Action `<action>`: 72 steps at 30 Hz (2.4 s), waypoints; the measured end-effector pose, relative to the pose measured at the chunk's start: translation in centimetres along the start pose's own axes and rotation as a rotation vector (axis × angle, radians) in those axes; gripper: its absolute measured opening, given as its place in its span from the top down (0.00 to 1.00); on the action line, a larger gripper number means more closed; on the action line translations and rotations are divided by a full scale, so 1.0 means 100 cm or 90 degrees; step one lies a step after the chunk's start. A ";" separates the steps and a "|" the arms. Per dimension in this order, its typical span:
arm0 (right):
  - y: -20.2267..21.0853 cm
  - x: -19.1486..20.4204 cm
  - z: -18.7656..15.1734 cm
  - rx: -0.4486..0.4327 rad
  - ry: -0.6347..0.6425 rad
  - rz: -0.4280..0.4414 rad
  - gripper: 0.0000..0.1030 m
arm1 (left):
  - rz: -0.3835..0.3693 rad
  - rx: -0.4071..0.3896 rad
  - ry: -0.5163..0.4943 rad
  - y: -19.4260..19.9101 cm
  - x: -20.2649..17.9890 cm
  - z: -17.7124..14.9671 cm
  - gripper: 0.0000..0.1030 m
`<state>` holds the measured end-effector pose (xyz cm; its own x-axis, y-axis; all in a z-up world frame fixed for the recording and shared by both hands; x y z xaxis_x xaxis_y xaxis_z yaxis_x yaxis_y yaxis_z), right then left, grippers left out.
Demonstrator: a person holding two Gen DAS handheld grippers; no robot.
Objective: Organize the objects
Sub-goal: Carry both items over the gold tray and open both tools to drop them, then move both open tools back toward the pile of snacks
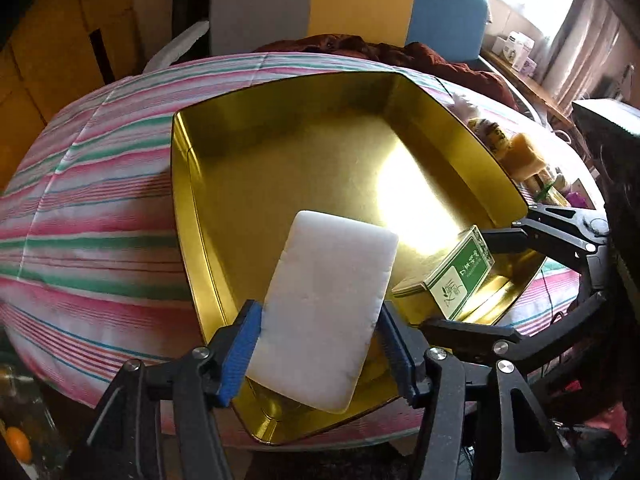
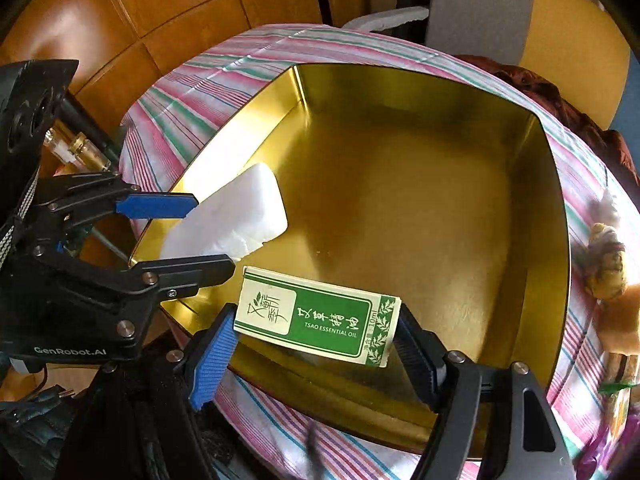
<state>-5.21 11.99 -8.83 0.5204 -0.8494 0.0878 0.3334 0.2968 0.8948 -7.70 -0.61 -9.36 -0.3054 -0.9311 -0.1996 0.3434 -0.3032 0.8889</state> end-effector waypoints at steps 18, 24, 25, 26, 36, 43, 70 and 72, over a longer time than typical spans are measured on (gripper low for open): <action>-0.012 -0.003 0.003 0.012 -0.019 0.019 0.23 | 0.021 -0.032 0.031 0.015 0.006 -0.003 0.28; -0.002 -0.005 0.006 -0.022 -0.040 0.040 0.17 | 0.028 -0.090 0.043 0.036 0.008 0.002 0.25; 0.001 -0.005 0.006 -0.025 -0.042 0.037 0.17 | 0.029 -0.100 0.045 0.040 0.008 0.003 0.25; 0.003 -0.005 0.005 -0.030 -0.044 0.033 0.17 | 0.031 -0.113 0.046 0.044 0.008 0.005 0.25; 0.055 -0.023 -0.006 -0.124 -0.114 -0.065 0.17 | 0.056 -0.238 0.040 0.079 -0.009 0.019 0.11; 0.082 -0.046 -0.032 -0.166 -0.179 -0.137 0.17 | 0.048 -0.263 0.004 0.080 -0.036 0.022 0.03; 0.175 -0.181 -0.217 -0.098 -0.567 -0.343 0.17 | -0.053 -0.204 -0.126 0.048 -0.125 0.013 0.01; 0.175 -0.188 -0.236 -0.079 -0.609 -0.338 0.17 | -0.062 -0.199 -0.137 0.046 -0.133 0.013 0.01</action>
<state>9.39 43.41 -5.12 -0.5184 -0.8534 0.0548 0.4386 -0.2104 0.8737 -3.21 10.67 -2.05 -0.5177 -0.8411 -0.1568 0.5476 -0.4666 0.6946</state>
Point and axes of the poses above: each gripper's, at about its wrist camera, not at the fingertips, and y roughly against the way its jaws point, x to its left, z to its top, the point moved 3 cm from there along -y, roughly the way its jaws point, and after that the axes turned 11 degrees about y, right-handed, at the moved point
